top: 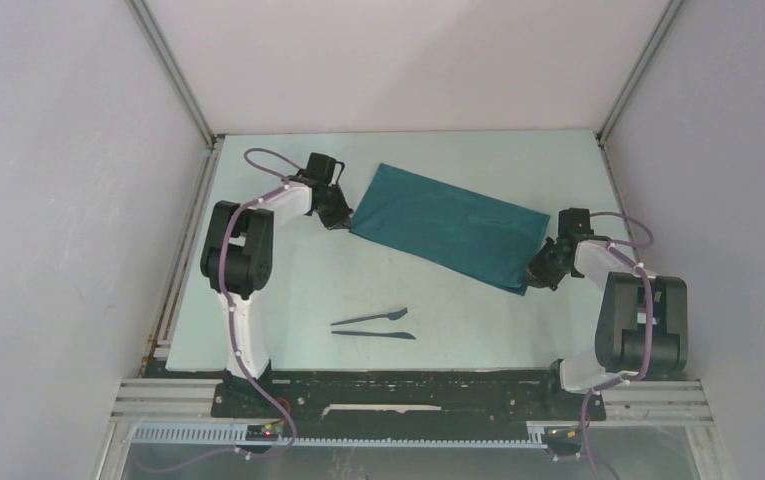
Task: Fold the napkin into a case and place the utensils inside
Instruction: Fold the rectangle-folded napkin at the center of the board.
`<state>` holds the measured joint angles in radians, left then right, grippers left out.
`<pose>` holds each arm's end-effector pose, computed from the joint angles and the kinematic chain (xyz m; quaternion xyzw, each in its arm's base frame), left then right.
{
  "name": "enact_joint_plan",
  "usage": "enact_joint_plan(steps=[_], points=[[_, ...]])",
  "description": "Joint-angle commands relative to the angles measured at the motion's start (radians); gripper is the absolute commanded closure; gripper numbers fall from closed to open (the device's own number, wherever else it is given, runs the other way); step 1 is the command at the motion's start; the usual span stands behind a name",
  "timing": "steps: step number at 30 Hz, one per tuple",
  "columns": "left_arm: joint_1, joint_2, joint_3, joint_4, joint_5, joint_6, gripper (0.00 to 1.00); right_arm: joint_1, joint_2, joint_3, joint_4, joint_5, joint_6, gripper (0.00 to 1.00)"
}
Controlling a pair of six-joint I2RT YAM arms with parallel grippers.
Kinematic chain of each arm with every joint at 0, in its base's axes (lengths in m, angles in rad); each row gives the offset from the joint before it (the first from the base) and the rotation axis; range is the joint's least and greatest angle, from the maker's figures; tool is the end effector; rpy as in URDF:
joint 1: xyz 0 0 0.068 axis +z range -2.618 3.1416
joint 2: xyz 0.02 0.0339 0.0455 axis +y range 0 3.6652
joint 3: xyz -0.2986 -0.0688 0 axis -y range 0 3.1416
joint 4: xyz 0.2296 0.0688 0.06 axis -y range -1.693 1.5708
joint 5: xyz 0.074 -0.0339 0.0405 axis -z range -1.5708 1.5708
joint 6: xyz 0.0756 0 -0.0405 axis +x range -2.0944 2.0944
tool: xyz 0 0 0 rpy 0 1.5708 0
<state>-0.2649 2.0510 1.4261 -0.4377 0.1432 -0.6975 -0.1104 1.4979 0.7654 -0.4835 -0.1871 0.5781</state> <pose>0.4331 -0.1287 0.1627 -0.1896 0.9468 -0.1774 0.1902 0.2606 -0.0147 0.1633 0.3152 0.9281 0.1302 0.1496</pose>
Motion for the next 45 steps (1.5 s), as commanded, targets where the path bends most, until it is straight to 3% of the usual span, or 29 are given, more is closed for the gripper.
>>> enact_joint_plan(steps=[1,20,34,36,41,45], points=[[0.005,0.026,0.047,-0.005,0.008,0.024,1.0,0.005,-0.026,-0.002,-0.008,0.008,0.008,1.0],[0.006,0.041,0.05,-0.011,0.01,0.031,1.0,0.014,-0.096,-0.002,-0.087,0.063,0.039,1.0],[0.006,0.042,0.054,-0.011,0.015,0.033,1.0,0.02,-0.047,-0.002,-0.069,0.068,0.042,0.99],[0.006,0.041,0.055,-0.012,0.015,0.033,1.0,0.02,-0.042,-0.002,-0.068,0.063,0.039,0.95],[0.006,0.026,0.061,-0.019,0.032,0.038,1.0,0.033,-0.082,0.017,-0.117,0.077,0.017,0.7],[0.006,-0.026,0.058,-0.023,0.047,0.026,0.8,0.038,-0.182,0.026,-0.162,0.09,-0.016,0.56]])
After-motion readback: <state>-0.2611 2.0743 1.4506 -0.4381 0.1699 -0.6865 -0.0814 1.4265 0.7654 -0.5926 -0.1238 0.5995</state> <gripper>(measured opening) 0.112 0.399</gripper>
